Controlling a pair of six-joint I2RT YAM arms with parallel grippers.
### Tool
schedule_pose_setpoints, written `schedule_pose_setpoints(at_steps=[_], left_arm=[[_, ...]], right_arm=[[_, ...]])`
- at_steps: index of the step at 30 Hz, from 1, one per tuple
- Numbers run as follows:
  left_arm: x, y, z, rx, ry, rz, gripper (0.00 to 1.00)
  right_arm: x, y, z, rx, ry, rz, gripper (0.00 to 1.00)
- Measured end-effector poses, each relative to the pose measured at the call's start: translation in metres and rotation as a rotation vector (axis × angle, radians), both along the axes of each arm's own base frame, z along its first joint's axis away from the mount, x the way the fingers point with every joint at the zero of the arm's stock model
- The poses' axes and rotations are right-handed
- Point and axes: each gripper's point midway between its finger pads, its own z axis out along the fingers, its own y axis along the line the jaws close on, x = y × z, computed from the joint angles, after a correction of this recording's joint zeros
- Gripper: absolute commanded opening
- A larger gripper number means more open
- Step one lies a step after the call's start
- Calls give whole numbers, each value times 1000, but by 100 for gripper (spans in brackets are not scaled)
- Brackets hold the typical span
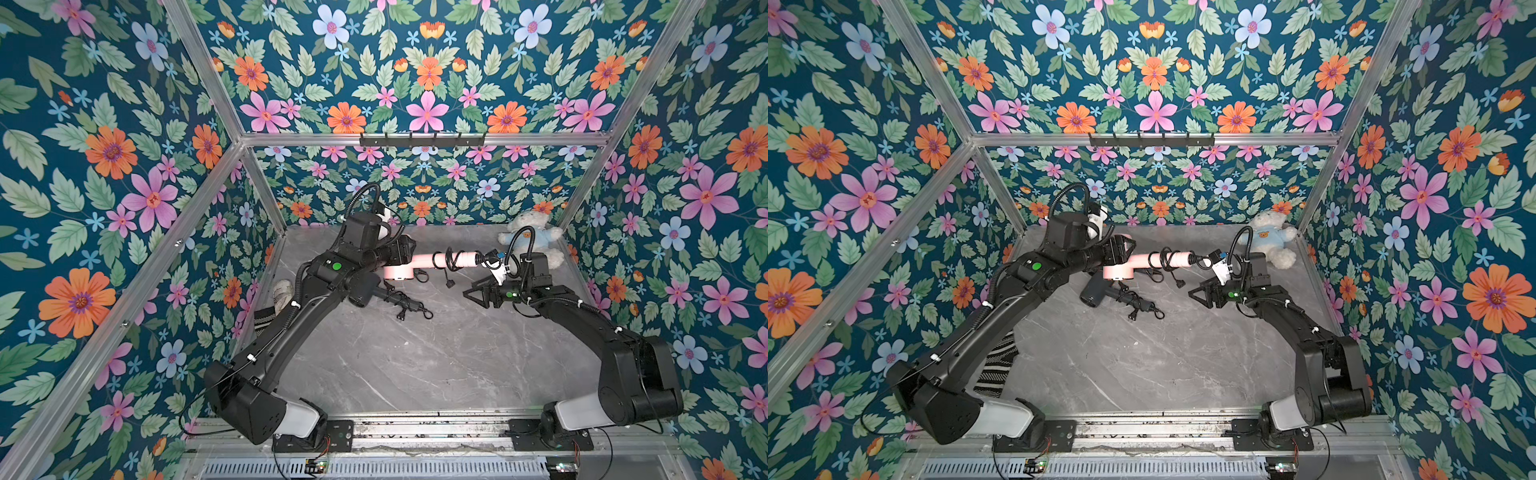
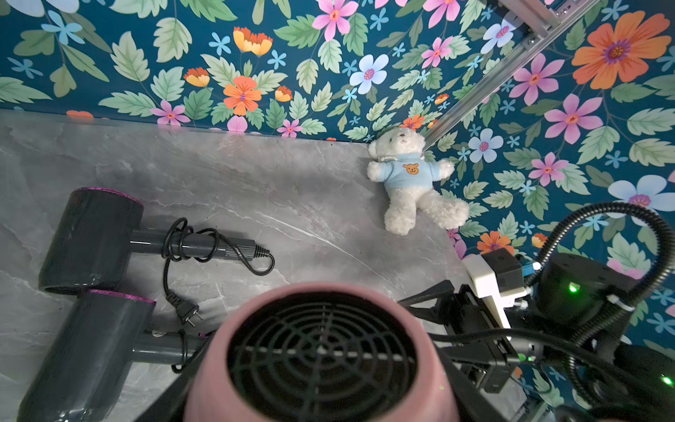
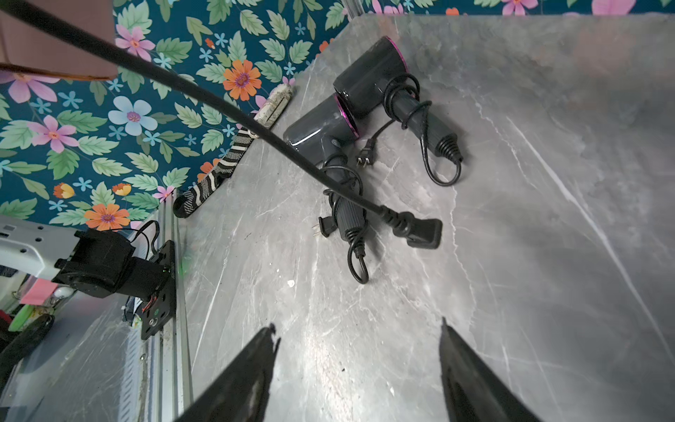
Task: Wrap the cord around the hair dryer
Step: Wrap the power cord around the hair dryer.
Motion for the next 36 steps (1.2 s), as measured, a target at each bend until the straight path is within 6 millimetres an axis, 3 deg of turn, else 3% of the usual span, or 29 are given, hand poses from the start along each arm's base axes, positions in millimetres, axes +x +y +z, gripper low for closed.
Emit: schedule_pose_setpoints(at_steps=[6,13,23,28,36], left_arm=[[-3,-7,-8,26,40,-53,0],[-6,-15,-2,60,32,-134,0],[-9,-15,-3,89,46,-169,0],[-13,-13,8,72,25,-181,0],[-16,-12,23,42,7,-197,0]], right_arm=[[11,5,-2,22,-26,34,72],[12,14,10,47,-83,120,72],[-18,30,13,198,-5,322,71],[-23,32,20,230,11,372,70],[-29,43,6,169,64,390,71]])
